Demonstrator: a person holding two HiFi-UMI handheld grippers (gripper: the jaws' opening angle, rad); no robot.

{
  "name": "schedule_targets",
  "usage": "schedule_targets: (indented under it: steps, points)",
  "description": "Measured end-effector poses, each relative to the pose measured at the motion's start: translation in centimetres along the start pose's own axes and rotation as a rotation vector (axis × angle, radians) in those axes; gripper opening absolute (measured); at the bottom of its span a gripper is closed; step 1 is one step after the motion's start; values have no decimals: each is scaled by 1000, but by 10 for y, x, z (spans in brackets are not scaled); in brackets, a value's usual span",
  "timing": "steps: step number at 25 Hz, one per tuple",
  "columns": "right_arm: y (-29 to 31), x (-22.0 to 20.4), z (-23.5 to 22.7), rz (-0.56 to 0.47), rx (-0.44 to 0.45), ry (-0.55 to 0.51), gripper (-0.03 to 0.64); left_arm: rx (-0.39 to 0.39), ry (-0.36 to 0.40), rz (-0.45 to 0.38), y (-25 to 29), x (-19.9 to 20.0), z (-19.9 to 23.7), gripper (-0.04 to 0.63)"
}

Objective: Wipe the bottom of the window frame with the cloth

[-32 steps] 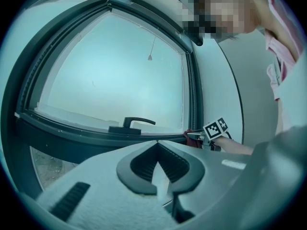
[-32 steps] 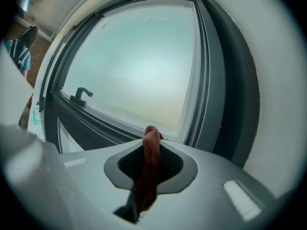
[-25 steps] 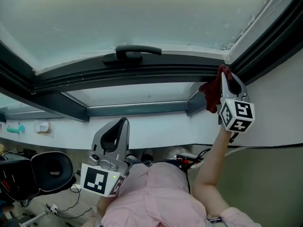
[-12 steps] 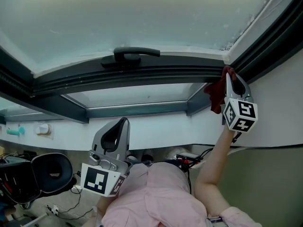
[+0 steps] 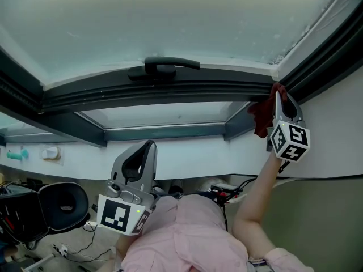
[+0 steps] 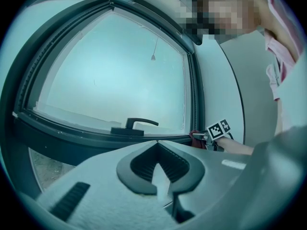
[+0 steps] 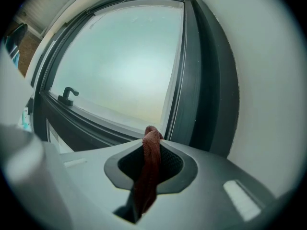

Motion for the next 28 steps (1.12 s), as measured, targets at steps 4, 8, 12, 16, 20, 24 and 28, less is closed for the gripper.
schedule_targets:
  steps: [4,8,12,16,20,24,28]
  points:
    - [-13,3,11,-68,17,44,51,12,-3,-4,-11,0,8,-2]
    - [-31,13,37,-154,72,61,51,13,-5,-9,-23,-2,16,-2]
    - [-53,26,80,-213,157,34,51,8,0,-21,-41,-3,25,-2]
    - [-66,29,139,-208,289,-8,51,-2,10,-28,-61,-2,37,-2]
    - [-66,25,208,-176,420,-62,49,2,13,-32,-84,-3,49,-2]
    - [-55,16,267,-133,516,-92,49,19,8,-30,-109,-9,63,-2]
    - [-38,8,310,-82,549,-116,48,46,6,-36,-131,-14,78,-2]
Point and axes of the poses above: the fingertips, and each gripper's own axes: y forward along the fingers, z to its left, x out of its top, the point moved 9 cm from there along -y, backward along the fingers, and after that the axes turned 14 degrees about z, right-handed, at the moved point
